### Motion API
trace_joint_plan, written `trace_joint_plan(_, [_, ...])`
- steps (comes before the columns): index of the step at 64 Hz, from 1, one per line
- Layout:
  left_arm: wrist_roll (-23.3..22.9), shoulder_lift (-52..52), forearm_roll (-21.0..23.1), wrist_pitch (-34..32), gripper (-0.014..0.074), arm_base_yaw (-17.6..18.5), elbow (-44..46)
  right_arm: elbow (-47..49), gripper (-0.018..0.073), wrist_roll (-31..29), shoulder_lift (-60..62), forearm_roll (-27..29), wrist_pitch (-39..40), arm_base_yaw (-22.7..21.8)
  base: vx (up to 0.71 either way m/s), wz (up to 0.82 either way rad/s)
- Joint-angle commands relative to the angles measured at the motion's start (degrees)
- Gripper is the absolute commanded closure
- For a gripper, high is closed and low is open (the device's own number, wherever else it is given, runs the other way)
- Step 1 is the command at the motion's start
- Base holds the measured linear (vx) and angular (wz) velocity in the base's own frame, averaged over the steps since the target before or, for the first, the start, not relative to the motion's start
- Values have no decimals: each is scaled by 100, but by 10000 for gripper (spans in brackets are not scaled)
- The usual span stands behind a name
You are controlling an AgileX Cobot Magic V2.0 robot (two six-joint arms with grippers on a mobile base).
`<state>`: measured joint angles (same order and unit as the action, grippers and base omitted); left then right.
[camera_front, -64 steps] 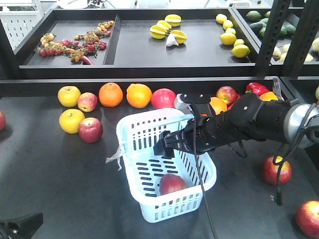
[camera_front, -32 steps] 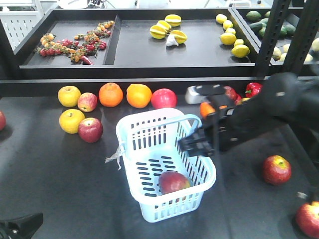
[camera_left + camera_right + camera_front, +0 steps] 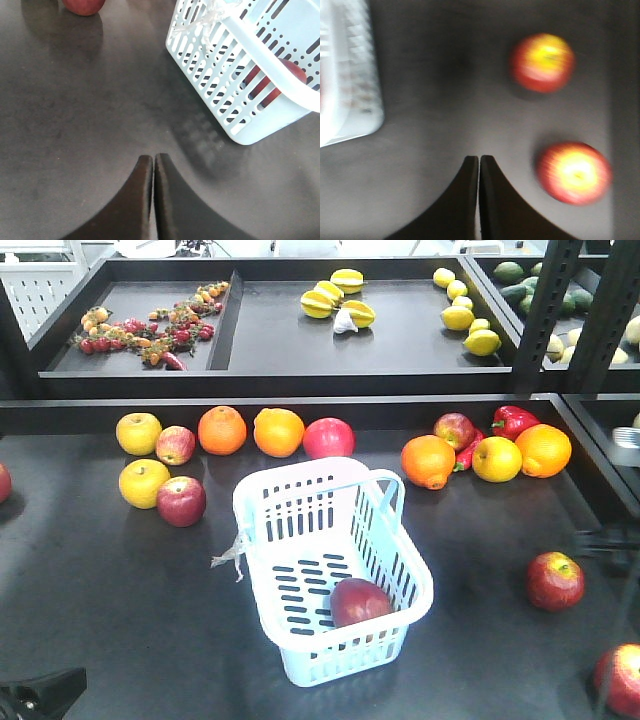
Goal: Pick three apples into basket with both arms
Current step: 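Open the right gripper to drop the apple into the basket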
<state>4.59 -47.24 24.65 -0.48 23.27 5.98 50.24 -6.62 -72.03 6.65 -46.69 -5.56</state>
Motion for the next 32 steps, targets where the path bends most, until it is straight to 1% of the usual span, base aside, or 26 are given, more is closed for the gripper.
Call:
trace_joint_plan(1, [-46, 29, 38, -310, 604, 6, 122, 131, 526, -12, 18, -113, 56, -654, 0, 0])
trace_joint_plan(6, [-46, 29, 38, -310, 604, 6, 122, 137, 468, -253, -116, -106, 12, -1050, 0, 0])
trace_joint_plan(11, [-46, 29, 38, -310, 604, 6, 122, 137, 361, -293, -295, 0, -34, -1286, 0, 0])
trace_joint_plan(12, [-46, 29, 38, -310, 604, 6, 122, 137, 323, -293, -348, 19, -44, -1337, 0, 0])
trace_joint_plan(13, [-46, 29, 38, -310, 604, 6, 122, 137, 309, -306, -366, 18, -42, -1356, 0, 0])
trace_joint_plan(16, [-46, 29, 38, -310, 604, 6, 122, 137, 194, -308, -503, 9, -60, -1387, 0, 0])
trace_joint_plan(18, [-50, 29, 38, -316, 604, 6, 122, 137, 130, -304, -602, -45, -60, -1387, 0, 0])
trace_joint_plan(19, [-50, 29, 38, -316, 604, 6, 122, 137, 114, -290, -623, -53, -60, -1380, 0, 0])
trace_joint_plan(23, [-50, 29, 38, -316, 604, 6, 122, 137, -38, -268, -818, -88, -41, -1380, 0, 0])
trace_joint_plan(26, [-50, 29, 38, -316, 604, 6, 122, 137, -116, -268, -983, -88, -41, -1380, 0, 0])
trace_joint_plan(29, [-50, 29, 38, -316, 604, 6, 122, 137, -172, -268, -1128, -88, -35, -1380, 0, 0])
trace_joint_plan(32, [-57, 29, 38, -316, 604, 6, 122, 137, -169, -268, -1295, -88, -35, -1380, 0, 0])
